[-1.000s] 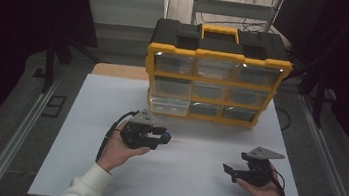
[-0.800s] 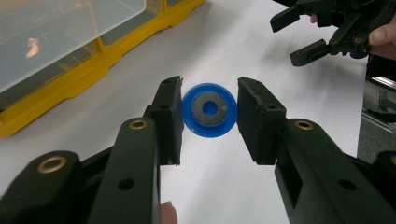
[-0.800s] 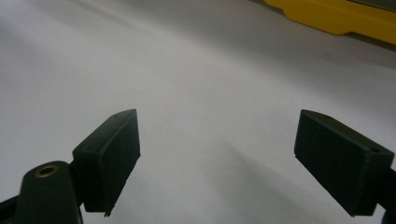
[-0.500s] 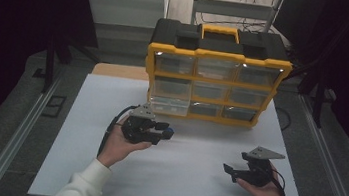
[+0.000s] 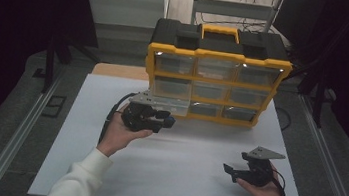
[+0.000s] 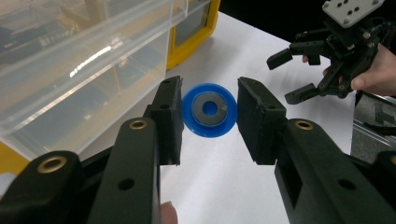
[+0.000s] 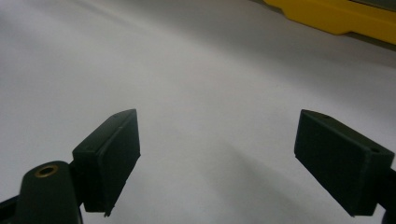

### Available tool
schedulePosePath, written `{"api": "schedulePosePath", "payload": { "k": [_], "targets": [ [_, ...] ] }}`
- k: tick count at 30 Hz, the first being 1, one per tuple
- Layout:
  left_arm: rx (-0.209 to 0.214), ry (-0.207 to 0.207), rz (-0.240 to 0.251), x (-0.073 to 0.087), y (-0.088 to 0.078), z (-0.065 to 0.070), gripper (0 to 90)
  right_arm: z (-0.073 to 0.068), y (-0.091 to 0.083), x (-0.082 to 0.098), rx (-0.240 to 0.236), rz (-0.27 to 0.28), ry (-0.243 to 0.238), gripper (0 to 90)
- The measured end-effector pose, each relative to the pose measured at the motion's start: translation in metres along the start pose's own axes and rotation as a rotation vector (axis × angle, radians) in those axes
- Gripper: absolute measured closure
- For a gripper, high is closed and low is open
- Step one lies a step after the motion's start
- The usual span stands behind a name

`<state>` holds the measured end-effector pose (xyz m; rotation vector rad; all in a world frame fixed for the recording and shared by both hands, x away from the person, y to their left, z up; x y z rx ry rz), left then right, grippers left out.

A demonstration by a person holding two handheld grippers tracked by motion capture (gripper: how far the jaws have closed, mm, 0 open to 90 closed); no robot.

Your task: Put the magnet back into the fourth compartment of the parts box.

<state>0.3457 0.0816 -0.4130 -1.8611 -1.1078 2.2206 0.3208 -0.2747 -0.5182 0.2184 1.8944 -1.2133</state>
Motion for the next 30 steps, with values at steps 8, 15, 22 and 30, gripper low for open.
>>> {"api": "schedulePosePath", "payload": {
  "k": [8,15,22,30],
  "targets": [
    [-0.004,-0.002,0.003,-0.007,-0.004,-0.005,61.8,0.0,0.0,0.0,0.002,-0.001,-0.001,14.8],
    [-0.015,-0.002,0.008,-0.013,-0.011,-0.01,61.8,0.0,0.0,0.0,0.003,0.0,-0.001,14.8],
    [-0.024,-0.004,0.02,-0.021,-0.016,-0.015,61.8,0.0,0.0,0.0,0.004,-0.001,-0.004,14.8],
    [-0.044,-0.011,0.013,-0.027,-0.017,-0.02,61.8,0.0,0.0,0.0,0.005,-0.002,-0.004,14.7]
  ]
}}
Point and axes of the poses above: each handheld gripper's, and its own axes: y roughly forward along the jaws, x roughly out of its underside, z roughly to its right, the point moved 3 cm from there along y, roughly forward along the jaws, and after that the axes turned 9 degrees about y, right-handed, at the moved point
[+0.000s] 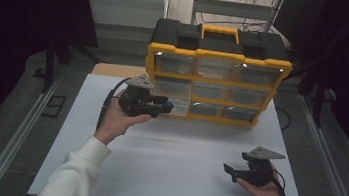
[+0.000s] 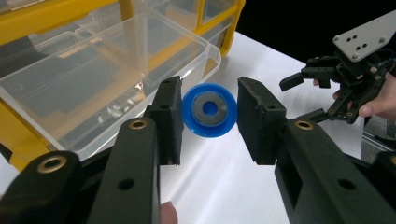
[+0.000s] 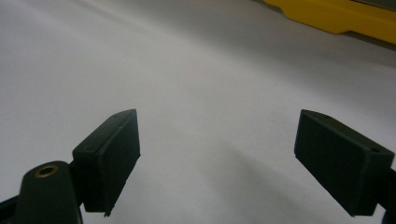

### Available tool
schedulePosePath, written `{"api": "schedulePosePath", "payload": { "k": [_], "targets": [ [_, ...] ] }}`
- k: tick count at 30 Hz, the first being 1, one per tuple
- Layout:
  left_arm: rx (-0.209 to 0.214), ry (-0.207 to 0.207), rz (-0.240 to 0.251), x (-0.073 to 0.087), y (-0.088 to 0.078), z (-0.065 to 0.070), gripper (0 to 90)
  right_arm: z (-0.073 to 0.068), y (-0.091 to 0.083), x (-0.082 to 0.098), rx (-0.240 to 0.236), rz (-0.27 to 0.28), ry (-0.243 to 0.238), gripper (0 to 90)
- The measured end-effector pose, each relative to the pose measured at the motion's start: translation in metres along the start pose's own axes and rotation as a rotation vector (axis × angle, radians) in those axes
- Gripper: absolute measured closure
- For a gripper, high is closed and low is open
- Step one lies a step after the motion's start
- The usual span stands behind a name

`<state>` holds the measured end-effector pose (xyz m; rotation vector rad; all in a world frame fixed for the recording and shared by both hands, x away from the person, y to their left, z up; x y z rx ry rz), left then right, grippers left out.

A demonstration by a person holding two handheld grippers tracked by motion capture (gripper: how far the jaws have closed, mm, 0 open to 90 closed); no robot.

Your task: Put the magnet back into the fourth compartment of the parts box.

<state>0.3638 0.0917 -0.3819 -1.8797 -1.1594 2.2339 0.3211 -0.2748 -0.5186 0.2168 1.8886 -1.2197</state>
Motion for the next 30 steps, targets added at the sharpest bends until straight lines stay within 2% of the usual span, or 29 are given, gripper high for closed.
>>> {"api": "schedulePosePath", "payload": {
  "k": [7,11,18,30],
  "targets": [
    [-0.005,0.0,0.008,-0.008,-0.001,-0.003,61.8,0.0,0.0,0.0,0.001,-0.001,0.0,14.8],
    [-0.032,-0.002,0.016,-0.012,0.0,-0.005,61.8,-0.001,0.001,0.0,0.005,-0.007,-0.003,14.8],
    [-0.028,0.006,0.012,-0.019,0.003,-0.01,61.8,-0.001,0.001,0.0,0.005,-0.008,-0.004,14.8],
    [-0.1,-0.018,-0.007,-0.025,0.013,-0.03,61.6,0.0,0.0,0.0,0.005,-0.005,-0.002,14.8]
  ]
}}
Point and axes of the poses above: each handheld gripper's, and its own axes: y roughly forward along the jaws, x roughly out of its underside, z roughly to its right, the point moved 3 cm from there along y, roughly forward along the jaws, and after that the axes turned 9 degrees about y, right-handed, at the moved point
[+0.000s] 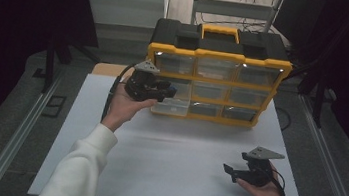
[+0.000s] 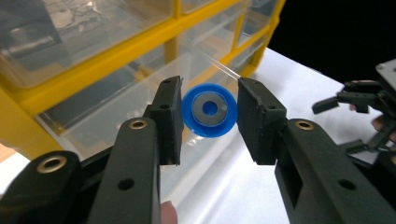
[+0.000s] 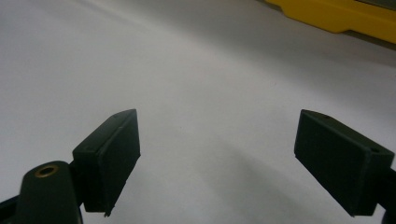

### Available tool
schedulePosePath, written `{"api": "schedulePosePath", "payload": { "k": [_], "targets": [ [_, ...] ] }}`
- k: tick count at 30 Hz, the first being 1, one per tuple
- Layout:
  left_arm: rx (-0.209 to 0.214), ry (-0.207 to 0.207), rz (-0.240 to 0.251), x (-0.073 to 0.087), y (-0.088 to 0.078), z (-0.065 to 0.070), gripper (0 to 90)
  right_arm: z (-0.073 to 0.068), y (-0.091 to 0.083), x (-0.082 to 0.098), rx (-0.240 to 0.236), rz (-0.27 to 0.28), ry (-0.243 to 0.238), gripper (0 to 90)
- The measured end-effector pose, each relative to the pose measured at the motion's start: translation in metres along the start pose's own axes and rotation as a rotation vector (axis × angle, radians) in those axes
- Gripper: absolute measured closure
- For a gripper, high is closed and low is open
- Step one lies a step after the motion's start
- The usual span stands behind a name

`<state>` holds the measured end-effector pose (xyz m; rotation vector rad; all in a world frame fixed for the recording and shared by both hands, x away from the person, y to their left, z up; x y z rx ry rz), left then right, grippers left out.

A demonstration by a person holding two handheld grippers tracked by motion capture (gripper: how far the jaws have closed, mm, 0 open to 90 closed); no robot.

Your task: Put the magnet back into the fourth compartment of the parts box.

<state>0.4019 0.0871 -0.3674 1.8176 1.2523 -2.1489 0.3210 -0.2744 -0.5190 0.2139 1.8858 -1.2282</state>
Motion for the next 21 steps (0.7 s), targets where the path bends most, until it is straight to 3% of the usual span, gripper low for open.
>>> {"api": "schedulePosePath", "payload": {
  "k": [4,16,18,21],
  "targets": [
    [-0.035,0.009,-0.01,-0.001,0.005,-0.004,61.5,0.001,0.0,0.0,0.002,0.0,0.001,14.8],
    [-0.061,-0.005,-0.015,0.002,0.016,-0.01,59.2,0.002,0.0,0.001,0.006,-0.004,0.0,14.8],
    [-0.068,-0.005,0.002,0.002,0.015,-0.01,52.6,0.002,0.0,0.002,0.007,-0.007,-0.005,14.8],
    [-0.053,0.003,0.006,0.003,0.014,-0.007,29.6,0.001,0.0,0.002,0.01,-0.009,-0.008,14.8]
  ]
}}
Point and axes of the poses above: each handheld gripper's, and its own axes: y roughly forward along the jaws, x roughly out of its underside, z roughly to its right, the point moved 3 cm from there along y, roughly forward along the jaws, and after that the axes turned 9 degrees about y, right-handed, at the moved point
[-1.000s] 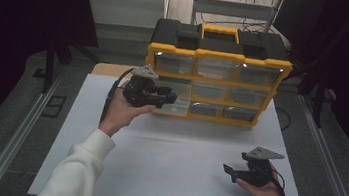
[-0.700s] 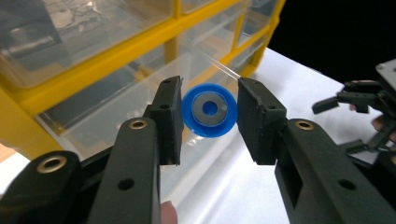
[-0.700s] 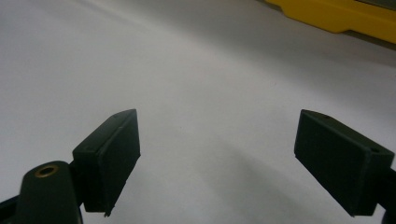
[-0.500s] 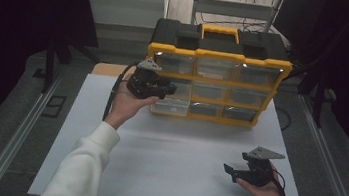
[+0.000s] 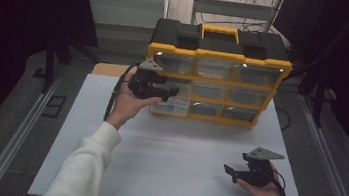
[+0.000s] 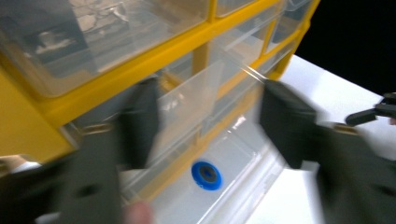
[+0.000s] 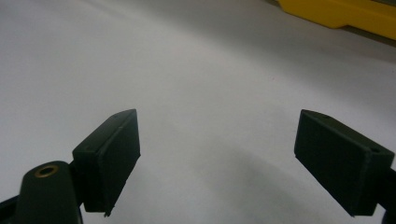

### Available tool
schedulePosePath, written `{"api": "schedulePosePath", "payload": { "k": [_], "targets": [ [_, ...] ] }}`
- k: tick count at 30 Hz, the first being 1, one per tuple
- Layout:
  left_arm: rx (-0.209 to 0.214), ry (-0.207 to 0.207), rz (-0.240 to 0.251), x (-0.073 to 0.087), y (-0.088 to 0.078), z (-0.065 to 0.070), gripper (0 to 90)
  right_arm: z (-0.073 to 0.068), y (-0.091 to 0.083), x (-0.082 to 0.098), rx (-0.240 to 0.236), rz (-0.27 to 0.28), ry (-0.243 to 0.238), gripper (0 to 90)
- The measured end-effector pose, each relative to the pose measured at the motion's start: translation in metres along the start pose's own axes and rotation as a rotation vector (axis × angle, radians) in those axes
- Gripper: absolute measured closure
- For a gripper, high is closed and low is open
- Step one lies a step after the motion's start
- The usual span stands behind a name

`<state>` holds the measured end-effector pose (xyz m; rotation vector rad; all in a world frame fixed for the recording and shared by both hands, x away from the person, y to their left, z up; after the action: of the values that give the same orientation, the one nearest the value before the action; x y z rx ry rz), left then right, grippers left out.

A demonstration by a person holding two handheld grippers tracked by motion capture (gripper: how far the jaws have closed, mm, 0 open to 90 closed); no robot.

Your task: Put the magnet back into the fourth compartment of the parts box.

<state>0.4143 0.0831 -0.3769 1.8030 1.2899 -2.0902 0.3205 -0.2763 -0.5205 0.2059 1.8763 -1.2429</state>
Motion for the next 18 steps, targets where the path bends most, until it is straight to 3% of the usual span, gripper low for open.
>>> {"api": "schedulePosePath", "payload": {
  "k": [4,7,18],
  "targets": [
    [0.003,-0.002,0.016,0.0,-0.005,0.004,19.5,0.0,0.0,0.0,0.0,0.001,0.001,14.8],
    [0.034,-0.002,0.034,-0.001,-0.009,0.007,17.7,0.0,0.0,0.0,0.001,-0.001,0.0,14.8],
    [0.088,0.034,0.06,0.003,-0.022,0.024,20.0,0.0,0.0,0.0,0.003,-0.001,-0.001,14.8]
  ]
}}
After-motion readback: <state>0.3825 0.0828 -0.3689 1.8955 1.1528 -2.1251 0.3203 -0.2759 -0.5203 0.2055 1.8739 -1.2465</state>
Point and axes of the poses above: each handheld gripper's, and its own axes: y roughly forward along the jaws, x roughly out of its underside, z roughly to its right, the point moved 3 cm from there along y, roughly forward along the jaws, and after that the axes turned 9 degrees about y, right-handed, at the moved point
